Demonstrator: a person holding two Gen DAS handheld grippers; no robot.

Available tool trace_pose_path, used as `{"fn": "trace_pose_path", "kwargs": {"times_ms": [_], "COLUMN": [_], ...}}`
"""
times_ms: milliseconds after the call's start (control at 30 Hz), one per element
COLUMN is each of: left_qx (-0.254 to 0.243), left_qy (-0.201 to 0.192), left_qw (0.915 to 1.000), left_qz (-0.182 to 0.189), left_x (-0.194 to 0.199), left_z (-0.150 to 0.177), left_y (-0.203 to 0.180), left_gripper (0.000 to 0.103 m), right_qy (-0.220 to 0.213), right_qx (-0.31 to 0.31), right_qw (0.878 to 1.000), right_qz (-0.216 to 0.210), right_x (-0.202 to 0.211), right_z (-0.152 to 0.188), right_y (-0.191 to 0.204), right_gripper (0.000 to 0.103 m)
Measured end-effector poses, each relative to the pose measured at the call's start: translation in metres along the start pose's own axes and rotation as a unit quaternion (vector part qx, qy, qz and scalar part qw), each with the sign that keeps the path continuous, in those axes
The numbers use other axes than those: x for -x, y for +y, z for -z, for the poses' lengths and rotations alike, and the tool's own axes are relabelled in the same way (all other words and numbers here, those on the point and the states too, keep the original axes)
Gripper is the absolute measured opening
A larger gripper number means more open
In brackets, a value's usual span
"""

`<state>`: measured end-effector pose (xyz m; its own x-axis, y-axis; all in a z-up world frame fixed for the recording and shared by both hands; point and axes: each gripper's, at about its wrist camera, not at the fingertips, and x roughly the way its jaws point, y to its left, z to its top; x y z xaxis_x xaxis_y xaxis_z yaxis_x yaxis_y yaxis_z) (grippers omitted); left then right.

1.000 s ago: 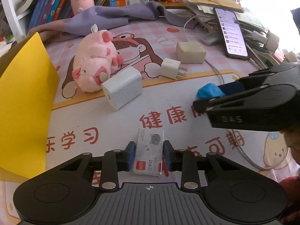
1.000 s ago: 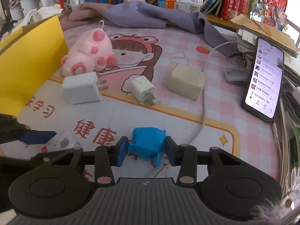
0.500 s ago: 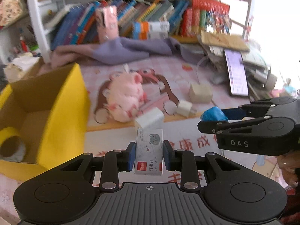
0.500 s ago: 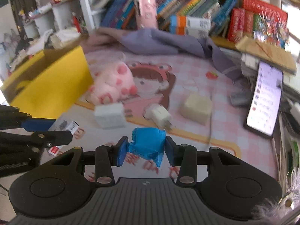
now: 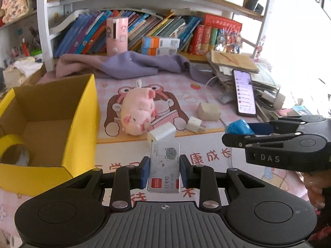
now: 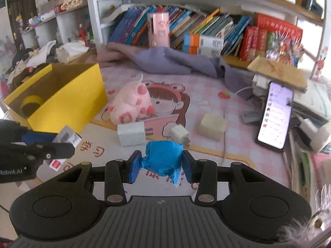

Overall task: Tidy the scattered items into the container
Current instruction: 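Lift the blue clip and medicine box and carry them toward the yellow box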

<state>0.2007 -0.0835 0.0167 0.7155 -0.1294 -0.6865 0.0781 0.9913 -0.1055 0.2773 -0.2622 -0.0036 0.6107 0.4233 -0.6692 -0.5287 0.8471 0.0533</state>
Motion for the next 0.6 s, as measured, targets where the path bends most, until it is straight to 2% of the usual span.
{"fn": "trace_pose_path", "kwargs": {"times_ms": [267,600], "left_qx": [-0.013,-0.010], "left_qy": [-0.021,-0.029], "left_qw": [0.9991,0.9976], "left_qz": [0.033,0.061], "left_x": [0.030,0.087], "left_z": [0.018,0.069], "left_y": [0.022,0.061], "left_gripper": [0.029,0.029], "right_qy": [-0.021,-0.032], "right_qx": [-0.016,-0.027], "right_qw": [0.999,0.995], "right_qz": [0.036,0.089], "right_x": [0.030,0.073], "right_z": [0.013,0.051], "right_y": [0.037,0.113], "right_gripper": [0.040,0.039]}}
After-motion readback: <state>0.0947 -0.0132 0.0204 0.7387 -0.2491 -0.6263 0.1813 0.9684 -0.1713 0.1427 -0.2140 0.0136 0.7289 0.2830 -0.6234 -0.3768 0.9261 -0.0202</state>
